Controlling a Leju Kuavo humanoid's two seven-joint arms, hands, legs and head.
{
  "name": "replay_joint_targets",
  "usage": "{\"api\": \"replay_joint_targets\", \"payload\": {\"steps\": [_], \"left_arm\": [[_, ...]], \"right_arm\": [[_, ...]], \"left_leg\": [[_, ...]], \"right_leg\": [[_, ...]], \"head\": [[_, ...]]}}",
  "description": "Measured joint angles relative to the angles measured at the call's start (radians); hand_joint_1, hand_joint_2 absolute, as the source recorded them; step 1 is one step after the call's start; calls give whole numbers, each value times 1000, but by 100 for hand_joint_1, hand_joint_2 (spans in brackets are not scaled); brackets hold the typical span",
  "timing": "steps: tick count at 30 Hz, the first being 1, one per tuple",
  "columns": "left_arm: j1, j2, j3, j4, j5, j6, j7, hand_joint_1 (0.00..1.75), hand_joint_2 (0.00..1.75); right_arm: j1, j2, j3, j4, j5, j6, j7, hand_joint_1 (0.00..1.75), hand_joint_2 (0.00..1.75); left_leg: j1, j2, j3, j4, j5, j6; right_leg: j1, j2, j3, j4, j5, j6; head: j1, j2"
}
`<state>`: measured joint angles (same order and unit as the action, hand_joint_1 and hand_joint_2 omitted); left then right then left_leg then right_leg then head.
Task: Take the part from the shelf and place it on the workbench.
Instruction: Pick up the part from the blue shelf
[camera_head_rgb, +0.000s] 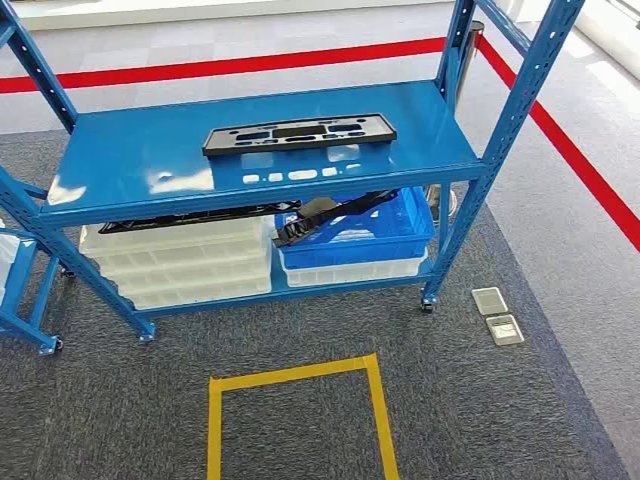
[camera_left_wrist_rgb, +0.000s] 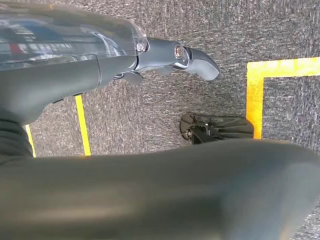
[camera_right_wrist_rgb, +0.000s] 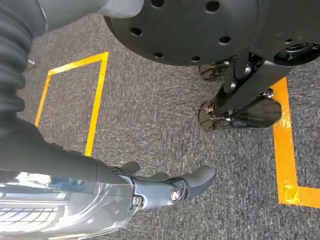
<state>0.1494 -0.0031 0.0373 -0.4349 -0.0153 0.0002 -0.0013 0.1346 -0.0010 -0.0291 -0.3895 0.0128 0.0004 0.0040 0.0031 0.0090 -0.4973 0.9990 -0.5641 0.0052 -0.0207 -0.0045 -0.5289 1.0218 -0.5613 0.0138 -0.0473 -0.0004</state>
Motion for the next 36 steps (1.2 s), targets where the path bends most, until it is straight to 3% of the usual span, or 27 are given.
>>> {"api": "replay_joint_targets", "payload": {"steps": [11,14,15,16,18,20,23,26,30,32,34,35,36], "left_arm": [[-42,-18,174,27,-173,-19,-22,0,175],[-54,-28,231,36,-228,-24,-29,0,175],[-59,-31,251,39,-246,-26,-31,0,131],[-63,-35,270,42,-265,-29,-34,0,87],[-72,-41,310,48,-300,-33,-41,0,0],[-81,-47,350,53,-336,-37,-48,0,0],[-93,-58,407,62,-388,-41,-59,0,0],[-105,-66,466,72,-441,-44,-69,0,0],[-124,-78,552,83,-512,-49,-82,0,0],[-135,-88,597,88,-546,-53,-89,0,0],[-142,-97,640,95,-577,-56,-95,0,0],[-145,-102,662,99,-591,-58,-97,0,0],[-147,-108,683,103,-604,-61,-99,0,0]], "right_arm": [[-39,3,-192,11,157,24,-36,0,175],[-52,6,-256,18,207,33,-50,0,44],[-56,8,-278,20,223,36,-55,0,0],[-60,9,-299,22,239,40,-61,0,0],[-70,11,-341,27,271,48,-77,0,87],[-81,14,-382,31,302,58,-97,0,175],[-100,18,-442,36,348,76,-133,0,175],[-122,28,-494,36,389,99,-177,0,175],[-152,44,-537,15,425,140,-243,0,0],[-165,51,-544,-13,433,163,-274,0,0],[-173,56,-545,-46,435,184,-298,0,0],[-174,58,-544,-66,433,195,-308,0,0],[-174,60,-543,-87,429,204,-317,0,0]], "left_leg": [[0,0,0,0,0,0],[0,0,0,0,0,0],[0,0,0,0,0,0],[0,0,0,0,0,0],[0,0,0,0,0,0],[0,0,0,0,0,0],[-1,0,0,2,-1,1],[-3,0,-3,9,-4,9],[-1,3,1,-10,10,24],[7,8,8,-33,26,34],[10,12,8,-37,30,38],[11,13,8,-37,29,37],[12,13,8,-36,28,36]], "right_leg": [[0,0,0,0,0,0],[0,0,0,0,0,0],[0,0,0,0,0,0],[0,0,0,0,0,0],[0,0,0,0,0,0],[0,0,0,0,0,0],[-1,0,0,-1,1,1],[-6,-1,-1,-2,5,7],[-4,0,1,-5,5,18],[-1,2,-21,43,-30,22],[-3,4,-79,165,-91,26],[-5,4,-108,223,-110,30],[-7,4,-123,254,-111,34]], "head": [[0,0],[0,0],[0,0],[0,0],[0,0],[0,0],[0,0],[0,0],[0,0],[1,0],[2,0],[2,0],[2,0]]}}
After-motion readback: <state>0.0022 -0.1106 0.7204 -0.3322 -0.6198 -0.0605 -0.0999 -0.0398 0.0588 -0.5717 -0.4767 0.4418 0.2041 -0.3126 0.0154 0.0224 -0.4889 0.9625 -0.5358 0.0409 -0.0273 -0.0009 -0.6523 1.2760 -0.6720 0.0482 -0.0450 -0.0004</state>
